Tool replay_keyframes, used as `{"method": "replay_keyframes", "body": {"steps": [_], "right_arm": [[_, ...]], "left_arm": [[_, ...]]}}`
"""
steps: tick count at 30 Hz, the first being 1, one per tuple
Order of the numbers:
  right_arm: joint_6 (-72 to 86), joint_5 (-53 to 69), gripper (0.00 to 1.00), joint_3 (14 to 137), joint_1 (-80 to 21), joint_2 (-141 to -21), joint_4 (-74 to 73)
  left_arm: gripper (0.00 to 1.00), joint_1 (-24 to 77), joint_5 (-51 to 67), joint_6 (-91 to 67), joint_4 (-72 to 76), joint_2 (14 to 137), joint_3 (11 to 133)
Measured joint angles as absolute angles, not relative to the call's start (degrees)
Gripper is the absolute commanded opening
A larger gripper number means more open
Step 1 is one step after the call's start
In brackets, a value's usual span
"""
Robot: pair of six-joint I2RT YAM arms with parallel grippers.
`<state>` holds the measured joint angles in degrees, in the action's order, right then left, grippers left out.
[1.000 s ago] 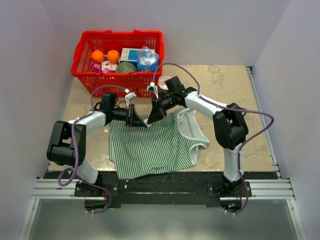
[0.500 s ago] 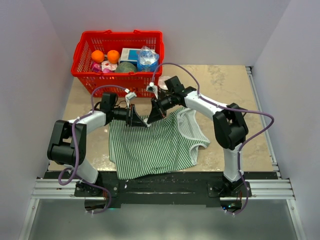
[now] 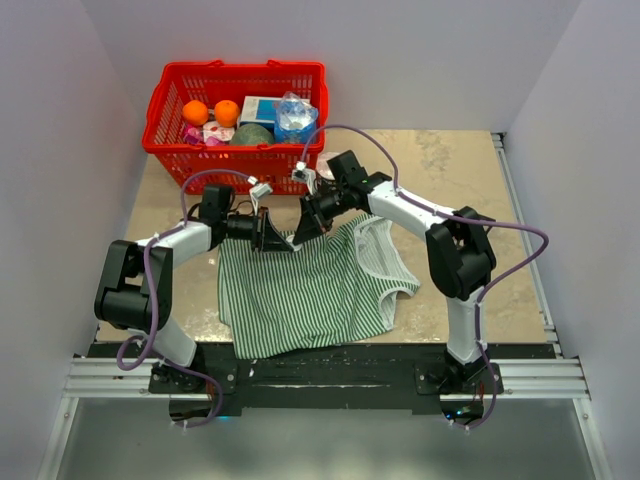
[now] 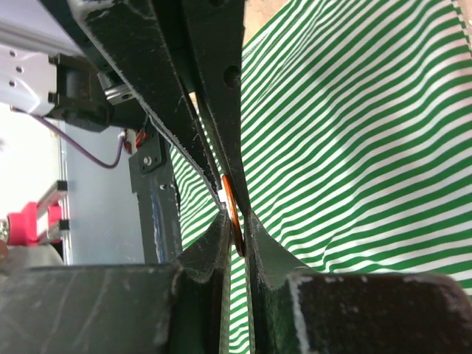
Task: Remove the brooch from the garment
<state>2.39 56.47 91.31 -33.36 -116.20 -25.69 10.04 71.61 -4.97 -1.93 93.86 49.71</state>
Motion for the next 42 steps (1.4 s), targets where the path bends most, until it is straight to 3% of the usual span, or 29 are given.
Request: {"method": "replay_keyframes", "body": {"steps": [15,21,24,30,35,42], "right_arm": [[14.9,50.63,0.01,91.22,-32.69,-114.15,-22.24],[19.75,55.2,0.18,89.45,-31.16,-114.17,-16.38],[21.67,56.69,0.33,89.1,-30.65,-114.17,-14.2],[22.65,59.9,0.38,89.47,-29.08,-114.15,-6.35],[14.9,58.61,0.36,91.64,-28.8,-114.06,-10.59],[-3.36,46.22,0.36,92.99,-28.86,-109.21,-22.37]], "left_arm": [[0.0,9.45,71.83,-7.14,2.22,94.7,51.16],[0.0,9.34,72.82,-7.97,3.18,95.15,52.34],[0.0,9.34,73.3,-7.86,3.6,95.24,52.75],[0.0,10.46,73.89,-6.28,-0.86,96.82,52.77],[0.0,10.5,73.67,-3.33,-4.97,98.0,54.0],[0.0,10.52,69.73,5.04,-13.39,98.45,57.49]]}}
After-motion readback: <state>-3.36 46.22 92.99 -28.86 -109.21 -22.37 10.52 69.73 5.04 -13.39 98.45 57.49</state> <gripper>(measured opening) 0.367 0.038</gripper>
